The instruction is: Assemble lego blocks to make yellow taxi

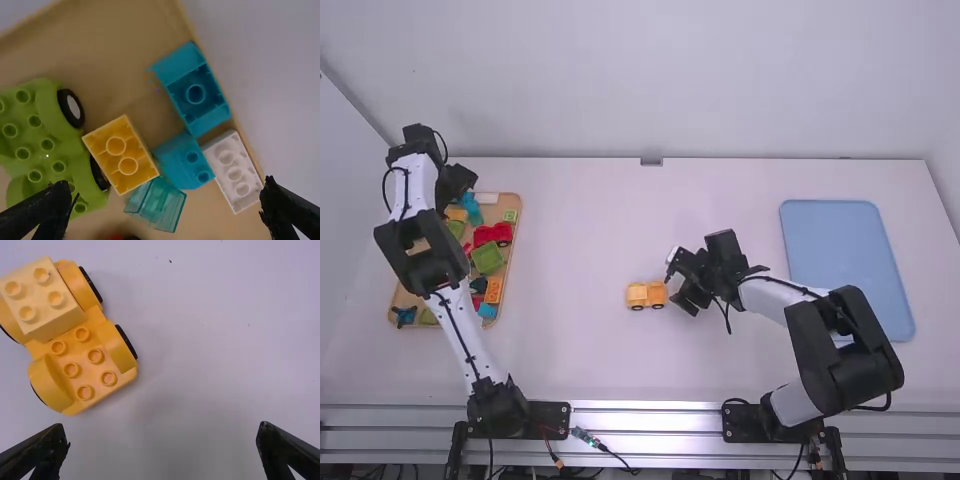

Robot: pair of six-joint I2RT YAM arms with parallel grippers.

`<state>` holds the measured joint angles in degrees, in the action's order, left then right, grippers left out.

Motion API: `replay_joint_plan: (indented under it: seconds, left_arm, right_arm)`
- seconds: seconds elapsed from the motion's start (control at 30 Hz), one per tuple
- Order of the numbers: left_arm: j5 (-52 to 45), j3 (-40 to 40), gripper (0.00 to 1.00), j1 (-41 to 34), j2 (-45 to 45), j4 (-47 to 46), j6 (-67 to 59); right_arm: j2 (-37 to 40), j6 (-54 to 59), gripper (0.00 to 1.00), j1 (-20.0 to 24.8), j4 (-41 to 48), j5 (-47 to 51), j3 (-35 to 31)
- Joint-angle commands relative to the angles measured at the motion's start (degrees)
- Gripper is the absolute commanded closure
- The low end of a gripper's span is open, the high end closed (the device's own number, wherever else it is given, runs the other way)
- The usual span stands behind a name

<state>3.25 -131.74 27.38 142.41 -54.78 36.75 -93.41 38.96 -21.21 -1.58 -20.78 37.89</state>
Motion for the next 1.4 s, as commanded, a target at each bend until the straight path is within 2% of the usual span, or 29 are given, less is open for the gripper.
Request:
replay_joint_plan:
  seconds: [0.0, 0.03, 0.1, 0.23, 0.3, 0.57, 0.83, 1.03, 1.2, 1.37]
  left_arm:
    - [1.2, 1.16, 0.1, 0.28, -0.5, 0.09, 4.68]
    - [2.21, 1.42, 0.17, 0.28, -0.5, 0.17, 6.38]
    - [3.63, 1.6, 0.19, 0.26, -0.5, -0.2, 8.2]
    - [5.49, 1.77, 0.19, 0.33, -0.5, -0.66, 8.87]
    - [5.81, 2.03, 0.23, 0.33, -0.5, -0.37, 8.92]
    - [6.73, 3.63, 0.19, 0.11, -0.5, 0.39, 14.99]
    - [6.84, 3.78, 0.28, -0.15, -0.5, 1.27, 14.38]
    - [4.44, 3.78, 0.23, 0.04, -0.5, 3.26, 8.33]
    - [4.04, 3.78, 0.21, -0.09, -0.5, 3.89, 8.31]
    - [-0.09, 3.8, 0.16, -0.11, -0.5, 5.68, 4.87]
  right_arm:
    - [1.27, -0.2, 0.0, -0.22, -0.02, -0.13, -0.28]
    - [1.27, -0.2, 0.0, -0.22, -0.04, -0.13, -0.28]
    - [1.27, -0.2, 0.0, -0.22, -0.04, -0.13, -0.28]
    - [1.27, -0.17, 0.0, -0.22, -0.04, -0.13, -0.28]
    - [1.27, -0.2, 0.0, -0.22, 0.02, -0.15, -0.28]
    - [1.27, -0.2, 0.0, -0.22, 0.48, -0.15, -0.28]
    - [1.27, -0.2, 0.0, -0.22, 0.59, -0.13, -0.28]
    - [1.27, -0.2, 0.0, -0.24, 0.57, -0.15, -0.28]
    - [1.27, -0.2, 0.0, -0.22, 0.61, -0.15, -0.28]
    - [1.27, -0.22, 0.01, -0.22, 0.81, -0.15, -0.28]
